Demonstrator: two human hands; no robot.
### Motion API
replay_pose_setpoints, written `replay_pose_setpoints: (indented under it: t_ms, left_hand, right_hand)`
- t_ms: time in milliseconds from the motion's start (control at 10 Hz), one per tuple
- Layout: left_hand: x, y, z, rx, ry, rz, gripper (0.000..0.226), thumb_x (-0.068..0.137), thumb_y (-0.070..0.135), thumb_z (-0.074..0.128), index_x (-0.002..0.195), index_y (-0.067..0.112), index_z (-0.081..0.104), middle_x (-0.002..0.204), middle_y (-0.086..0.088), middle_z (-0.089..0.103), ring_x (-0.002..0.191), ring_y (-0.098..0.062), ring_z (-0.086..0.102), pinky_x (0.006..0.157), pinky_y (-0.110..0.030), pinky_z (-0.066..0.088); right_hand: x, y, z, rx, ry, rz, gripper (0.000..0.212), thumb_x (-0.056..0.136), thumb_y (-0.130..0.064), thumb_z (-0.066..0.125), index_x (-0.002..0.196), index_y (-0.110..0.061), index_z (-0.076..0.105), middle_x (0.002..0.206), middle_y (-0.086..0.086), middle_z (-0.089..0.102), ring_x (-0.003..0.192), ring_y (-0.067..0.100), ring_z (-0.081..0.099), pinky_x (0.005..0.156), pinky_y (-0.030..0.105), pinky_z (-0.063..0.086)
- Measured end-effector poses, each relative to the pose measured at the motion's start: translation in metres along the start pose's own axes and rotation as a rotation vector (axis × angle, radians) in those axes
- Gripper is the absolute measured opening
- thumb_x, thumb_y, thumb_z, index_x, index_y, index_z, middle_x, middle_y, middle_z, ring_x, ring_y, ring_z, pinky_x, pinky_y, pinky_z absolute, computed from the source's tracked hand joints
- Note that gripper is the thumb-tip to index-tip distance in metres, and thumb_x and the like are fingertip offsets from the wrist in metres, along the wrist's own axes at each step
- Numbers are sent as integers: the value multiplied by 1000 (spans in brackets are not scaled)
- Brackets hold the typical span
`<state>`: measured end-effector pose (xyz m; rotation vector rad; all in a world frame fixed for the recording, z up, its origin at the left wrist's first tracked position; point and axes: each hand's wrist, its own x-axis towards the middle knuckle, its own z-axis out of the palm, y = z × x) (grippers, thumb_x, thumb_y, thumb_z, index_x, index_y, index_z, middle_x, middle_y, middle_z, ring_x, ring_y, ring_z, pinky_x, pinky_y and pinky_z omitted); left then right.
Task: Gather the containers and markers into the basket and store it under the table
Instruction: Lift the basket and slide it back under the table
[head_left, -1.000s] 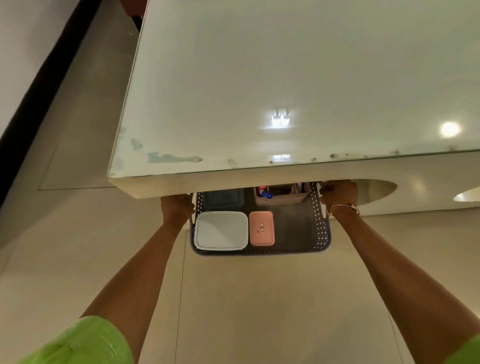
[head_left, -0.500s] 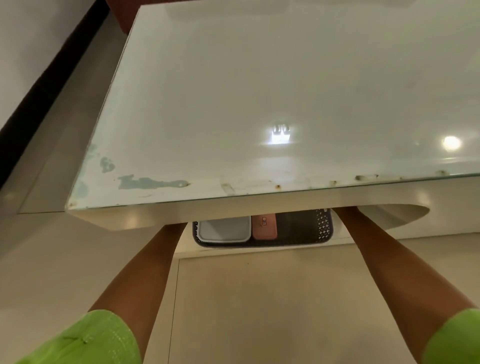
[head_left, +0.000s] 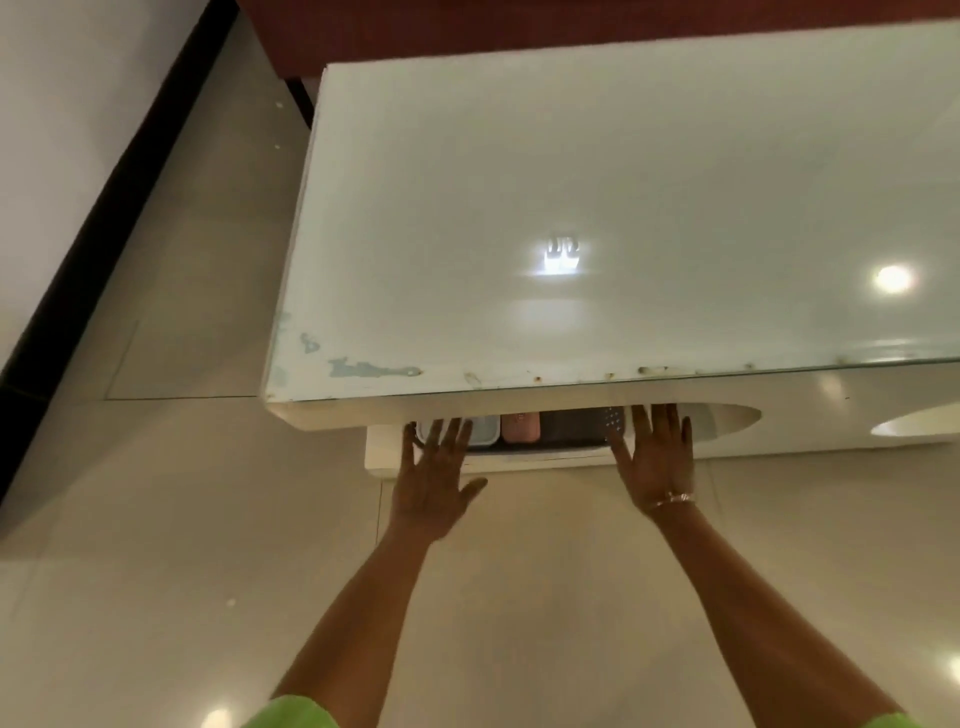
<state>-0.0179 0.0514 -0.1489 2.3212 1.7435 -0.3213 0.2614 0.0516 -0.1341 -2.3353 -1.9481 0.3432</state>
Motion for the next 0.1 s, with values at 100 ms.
replay_pose_setpoints:
  t_ms: [100]
  left_hand:
    - [-69,31,-33,-126,18,106,74,90,62,16,144,23,-15,159,-1,-2,146,-21,-7,116,-55,-13]
  right_hand:
    - [-80,-10,-34,17,-65,-102,79,84,-66,8,147,-19,5,155,8,4,144,28,5,116,49,5]
